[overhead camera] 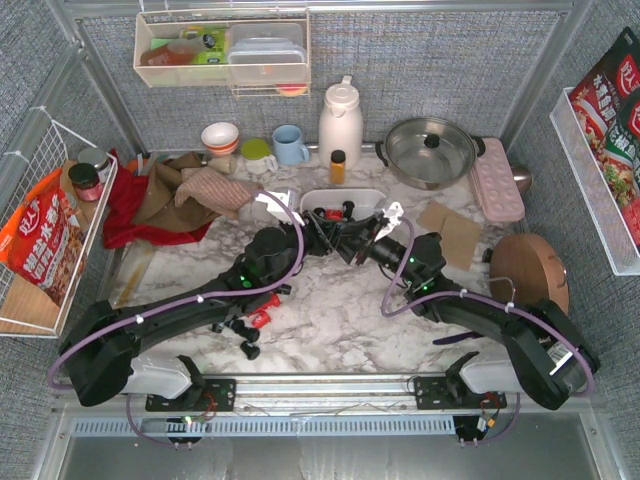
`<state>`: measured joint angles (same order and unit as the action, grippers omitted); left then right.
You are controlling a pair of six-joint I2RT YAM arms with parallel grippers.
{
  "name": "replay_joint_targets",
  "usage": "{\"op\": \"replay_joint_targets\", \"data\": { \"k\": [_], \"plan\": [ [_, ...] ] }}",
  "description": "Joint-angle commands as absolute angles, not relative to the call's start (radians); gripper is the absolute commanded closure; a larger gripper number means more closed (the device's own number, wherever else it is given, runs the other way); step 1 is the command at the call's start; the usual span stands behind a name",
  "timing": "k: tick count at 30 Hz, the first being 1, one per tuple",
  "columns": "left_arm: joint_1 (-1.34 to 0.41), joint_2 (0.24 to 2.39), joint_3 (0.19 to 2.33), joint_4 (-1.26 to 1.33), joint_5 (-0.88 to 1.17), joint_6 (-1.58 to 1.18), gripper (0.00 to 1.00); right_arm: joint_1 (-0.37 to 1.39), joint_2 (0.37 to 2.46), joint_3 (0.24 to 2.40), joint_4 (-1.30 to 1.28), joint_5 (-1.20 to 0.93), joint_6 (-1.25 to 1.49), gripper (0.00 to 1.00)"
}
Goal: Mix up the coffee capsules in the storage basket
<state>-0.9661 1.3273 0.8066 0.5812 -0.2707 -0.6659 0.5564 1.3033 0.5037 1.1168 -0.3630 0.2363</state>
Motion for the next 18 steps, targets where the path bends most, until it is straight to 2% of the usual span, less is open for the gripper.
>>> {"op": "replay_joint_targets", "data": {
  "k": [1,8,14,18],
  "plan": [
    [-0.966,1.321,0.807,0.595,-0.254,-0.664,0.57,0.558,1.295,0.524,1.136,-0.357,0.255,0.62],
    [-0.966,1.299,0.790,0.587,-0.288,-0.663,0.39,0.558,1.280,0.537,1.059,-0.366,0.242,0.72],
    [-0.966,1.267,0.780,0.564,-0.313,-0.649,0.32,0.558,1.276,0.566,0.960,-0.371,0.228,0.77],
    [-0.966,1.222,0.767,0.513,-0.332,-0.635,0.30,0.558,1.275,0.572,0.903,-0.345,0.214,0.78]
  ]
}}
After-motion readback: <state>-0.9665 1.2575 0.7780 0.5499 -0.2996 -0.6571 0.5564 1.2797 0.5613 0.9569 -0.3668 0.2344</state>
